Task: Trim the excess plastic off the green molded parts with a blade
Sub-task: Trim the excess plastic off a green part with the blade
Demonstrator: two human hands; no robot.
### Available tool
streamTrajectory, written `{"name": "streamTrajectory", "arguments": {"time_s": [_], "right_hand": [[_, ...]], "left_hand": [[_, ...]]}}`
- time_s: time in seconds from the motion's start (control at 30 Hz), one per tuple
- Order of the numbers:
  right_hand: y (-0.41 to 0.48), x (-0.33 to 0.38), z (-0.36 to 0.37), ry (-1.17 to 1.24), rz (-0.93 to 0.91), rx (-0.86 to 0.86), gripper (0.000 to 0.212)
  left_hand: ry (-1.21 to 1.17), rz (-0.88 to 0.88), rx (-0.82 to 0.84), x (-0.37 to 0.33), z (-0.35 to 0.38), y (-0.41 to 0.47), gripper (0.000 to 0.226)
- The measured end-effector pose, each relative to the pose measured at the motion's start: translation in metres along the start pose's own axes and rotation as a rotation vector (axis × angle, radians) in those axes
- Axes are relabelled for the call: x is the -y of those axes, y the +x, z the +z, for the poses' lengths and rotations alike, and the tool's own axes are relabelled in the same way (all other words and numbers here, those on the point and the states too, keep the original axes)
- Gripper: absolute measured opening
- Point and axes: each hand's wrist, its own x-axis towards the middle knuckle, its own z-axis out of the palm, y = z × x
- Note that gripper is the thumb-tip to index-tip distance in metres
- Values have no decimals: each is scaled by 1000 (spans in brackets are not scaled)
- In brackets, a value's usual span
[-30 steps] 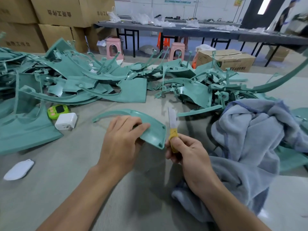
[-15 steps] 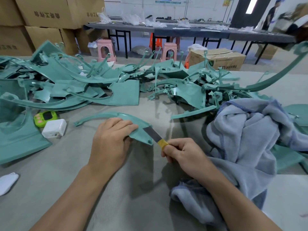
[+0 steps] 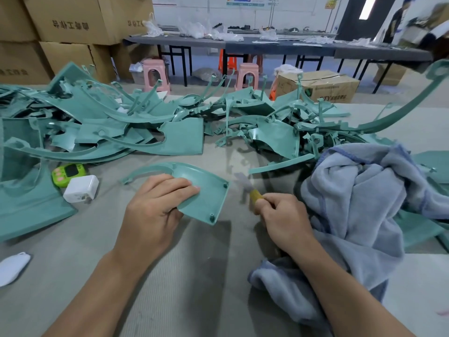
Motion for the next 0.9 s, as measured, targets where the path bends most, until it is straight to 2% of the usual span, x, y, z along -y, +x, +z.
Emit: {"name": "streamTrajectory", "arguments": {"time_s": [0.03,0.1,0.17,0.2,0.27,0.3,0.33,0.4,0.47,0.5,0.6,0.67,0.8,0.9], "right_hand": [[-2,3,-2,133,-53,30,33],[-8,9,-5,339,-140,228,27],[-14,10,0,221,-97,329,28],[-12,6,2,56,-46,268,31],[-7,4,0,-281,56,36,37],[-7,4,-1,-282,57,-43,37],[-9,4,-1,-171,14,-50,35],[-16,11,-3,154,-96,114,29],[-26,15,0,204,-137,271,28],[-26,12,3,120,-107,253,29],[-12,4,1,-245,68,3,37],[-9,0,-1,-232,113,-73,39],[-19,5,0,-195,123,-60,30],[-23,14,-4,-314,85,-224,25]], "left_hand": [[5,5,6,0,-1,0,35],[0,12,5,-1,-2,1,30],[-4,17,-4,-2,-3,1,28],[-6,20,-6,-3,-2,1,28],[-5,18,-10,-4,-1,0,31],[-3,15,-12,-4,-1,0,32],[-2,12,-10,-4,-1,0,34],[2,4,-8,-4,-1,0,36],[3,8,-6,-6,-1,0,38],[-3,19,-6,-6,-1,-1,35],[-17,3,-4,-6,-2,-1,34],[-4,-22,1,-7,-3,0,37],[10,-7,24,-14,-4,2,26],[1,-22,49,-20,-4,3,23]]}}
